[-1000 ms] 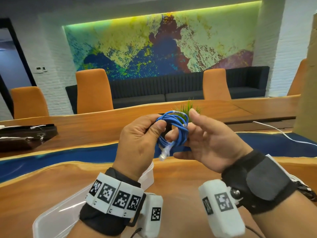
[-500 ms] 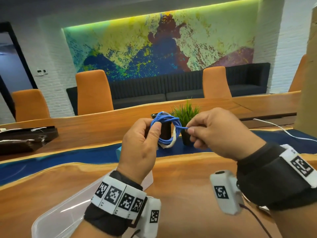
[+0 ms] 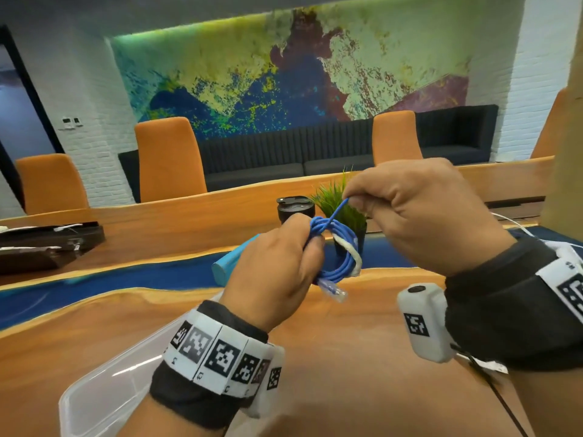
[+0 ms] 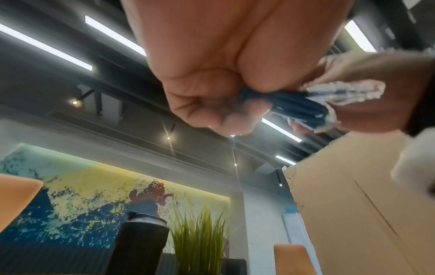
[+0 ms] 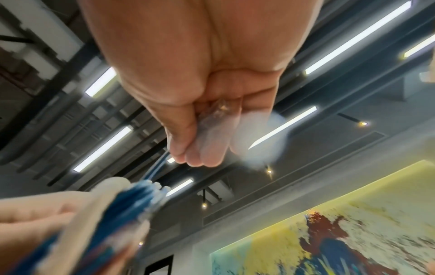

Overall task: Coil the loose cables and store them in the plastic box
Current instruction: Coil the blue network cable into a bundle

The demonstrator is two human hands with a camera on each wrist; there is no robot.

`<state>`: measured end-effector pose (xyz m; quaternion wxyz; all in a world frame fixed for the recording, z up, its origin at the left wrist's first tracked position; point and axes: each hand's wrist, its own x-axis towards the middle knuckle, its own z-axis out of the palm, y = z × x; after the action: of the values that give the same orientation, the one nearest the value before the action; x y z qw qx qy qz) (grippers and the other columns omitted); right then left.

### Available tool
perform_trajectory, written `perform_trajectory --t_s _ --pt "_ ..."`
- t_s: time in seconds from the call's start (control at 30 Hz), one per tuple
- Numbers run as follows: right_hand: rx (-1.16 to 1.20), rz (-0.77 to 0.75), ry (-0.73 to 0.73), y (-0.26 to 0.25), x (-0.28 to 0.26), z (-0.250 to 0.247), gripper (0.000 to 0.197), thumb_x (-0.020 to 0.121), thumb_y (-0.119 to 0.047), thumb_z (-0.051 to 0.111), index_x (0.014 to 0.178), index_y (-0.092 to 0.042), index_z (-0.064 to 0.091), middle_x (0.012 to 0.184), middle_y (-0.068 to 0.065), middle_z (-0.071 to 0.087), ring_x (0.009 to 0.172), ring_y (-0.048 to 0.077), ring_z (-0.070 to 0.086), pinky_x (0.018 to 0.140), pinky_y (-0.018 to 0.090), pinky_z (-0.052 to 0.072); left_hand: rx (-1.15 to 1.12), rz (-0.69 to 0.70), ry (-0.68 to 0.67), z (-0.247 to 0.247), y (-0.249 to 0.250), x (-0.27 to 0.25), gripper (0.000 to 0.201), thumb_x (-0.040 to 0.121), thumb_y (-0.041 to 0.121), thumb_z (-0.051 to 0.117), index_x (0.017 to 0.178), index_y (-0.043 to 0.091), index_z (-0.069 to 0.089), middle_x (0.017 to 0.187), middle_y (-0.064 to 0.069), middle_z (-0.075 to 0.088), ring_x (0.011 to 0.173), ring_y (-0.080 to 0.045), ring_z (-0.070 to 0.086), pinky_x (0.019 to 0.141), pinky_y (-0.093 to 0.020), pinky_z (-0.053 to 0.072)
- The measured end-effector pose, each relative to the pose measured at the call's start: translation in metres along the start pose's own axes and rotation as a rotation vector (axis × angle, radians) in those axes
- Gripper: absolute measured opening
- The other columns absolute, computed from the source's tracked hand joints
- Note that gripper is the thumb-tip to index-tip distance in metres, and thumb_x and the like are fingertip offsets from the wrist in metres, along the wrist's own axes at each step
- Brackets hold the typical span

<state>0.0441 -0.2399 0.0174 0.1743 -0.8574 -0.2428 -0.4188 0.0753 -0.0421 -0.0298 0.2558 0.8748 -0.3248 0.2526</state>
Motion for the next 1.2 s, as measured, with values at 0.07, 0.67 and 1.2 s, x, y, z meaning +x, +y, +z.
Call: perform_trajectory --t_s 0.07,0.67,1.2 --pt "0.049 0.043 0.013 0.01 -0.003 0.003 0.02 0.089 -0.03 0.054 0.093 -0.023 0.073 0.079 -0.005 0.07 0.073 0.016 0.063 0.064 0.041 0.052 -0.033 -0.012 -0.03 0.0 0.0 -0.001 0.026 0.101 0.041 0.039 0.087 0.02 0.046 0.075 0.003 0.057 0.068 -0.019 0.053 0.061 -0.043 0.043" --pt "-0.064 -0.016 -0.025 -0.001 0.001 0.009 0.023 0.087 -0.028 0.055 0.09 -0.023 0.077 0.082 -0.003 0.07 0.08 0.023 0.061 0.066 0.042 0.052 0.022 0.029 -0.194 -0.017 0.002 0.0 0.031 0.1 0.045 0.032 0.109 0.031 0.058 0.089 0.009 0.061 0.084 -0.01 0.054 0.073 -0.036 0.046" --pt "0.219 0.2 -0.281 0.01 -0.005 0.026 0.013 0.09 -0.026 0.067 0.096 -0.028 0.078 0.085 -0.011 0.064 0.084 0.007 0.059 0.073 0.031 0.051 -0.189 0.152 0.015 -0.019 -0.006 0.0 0.022 0.091 0.04 0.063 0.092 0.021 0.073 0.073 0.006 0.062 0.069 -0.016 0.057 0.057 -0.021 0.045"
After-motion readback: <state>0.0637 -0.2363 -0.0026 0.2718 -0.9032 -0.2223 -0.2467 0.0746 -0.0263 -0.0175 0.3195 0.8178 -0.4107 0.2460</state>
